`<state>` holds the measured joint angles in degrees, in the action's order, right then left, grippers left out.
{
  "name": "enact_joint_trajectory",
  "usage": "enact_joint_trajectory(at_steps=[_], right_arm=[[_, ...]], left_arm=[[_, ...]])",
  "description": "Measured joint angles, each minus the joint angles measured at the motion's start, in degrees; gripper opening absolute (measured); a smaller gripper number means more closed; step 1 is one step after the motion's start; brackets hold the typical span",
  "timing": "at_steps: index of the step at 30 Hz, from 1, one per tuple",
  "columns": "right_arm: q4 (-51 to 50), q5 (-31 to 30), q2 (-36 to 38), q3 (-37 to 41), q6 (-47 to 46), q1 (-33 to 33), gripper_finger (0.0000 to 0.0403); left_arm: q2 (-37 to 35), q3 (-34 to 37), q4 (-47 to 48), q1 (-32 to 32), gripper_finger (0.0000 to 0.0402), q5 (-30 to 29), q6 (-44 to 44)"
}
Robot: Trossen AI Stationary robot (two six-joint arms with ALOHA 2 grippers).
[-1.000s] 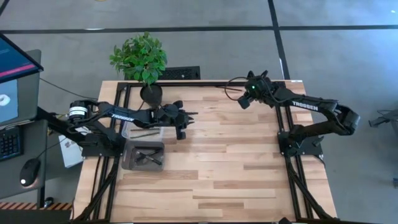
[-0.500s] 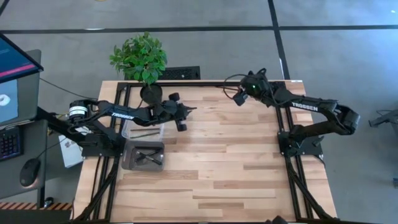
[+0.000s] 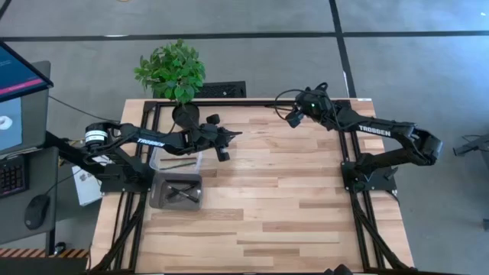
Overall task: Sort pens & pencils
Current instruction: Put the black pencil into the transparent bin
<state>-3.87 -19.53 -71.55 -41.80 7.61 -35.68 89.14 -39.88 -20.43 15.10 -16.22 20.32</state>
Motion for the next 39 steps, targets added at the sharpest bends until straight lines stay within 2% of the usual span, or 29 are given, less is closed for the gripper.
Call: enact_joint_trajectory(at_steps=[4,10,13,17,23,26,32,39], right_arm=[[1.50,0.04,0.00,0.00,-2.33,-0.04,0.0232],[2.42,0.93,-1.34,0.01,4.38,-1.20,0.0232],[0.76,6.84,-2.97,-0.60,4.75,-4.21,0.0232],[-4.28,16.02,-6.95,-3.26,5.21,-8.70,0.0232],[-14.39,18.41,-15.01,-11.28,9.99,-13.09,0.0232],[-19.44,21.69,-19.38,-15.94,12.28,-14.18,0.0232],[-27.98,22.56,-27.20,-24.08,15.71,-15.19,0.0232],[-31.86,22.46,-31.85,-26.14,19.77,-16.54,0.0232]], left_arm=[[0.00,-0.11,0.04,0.75,0.0057,1.83,-0.04],[0.00,-3.12,0.57,3.11,0.0057,9.50,-2.57],[0.00,-5.88,2.90,4.18,0.0057,12.54,-2.99],[0.02,-10.08,9.24,5.15,0.0057,12.97,-3.75],[0.02,-14.39,14.07,6.72,0.0057,13.25,-4.99],[0.04,-15.65,16.30,7.86,0.0057,16.41,-6.49],[6.61,-21.11,22.97,8.70,0.0057,18.92,-7.29],[15.62,-29.73,29.76,9.01,0.0057,18.79,-5.27]])
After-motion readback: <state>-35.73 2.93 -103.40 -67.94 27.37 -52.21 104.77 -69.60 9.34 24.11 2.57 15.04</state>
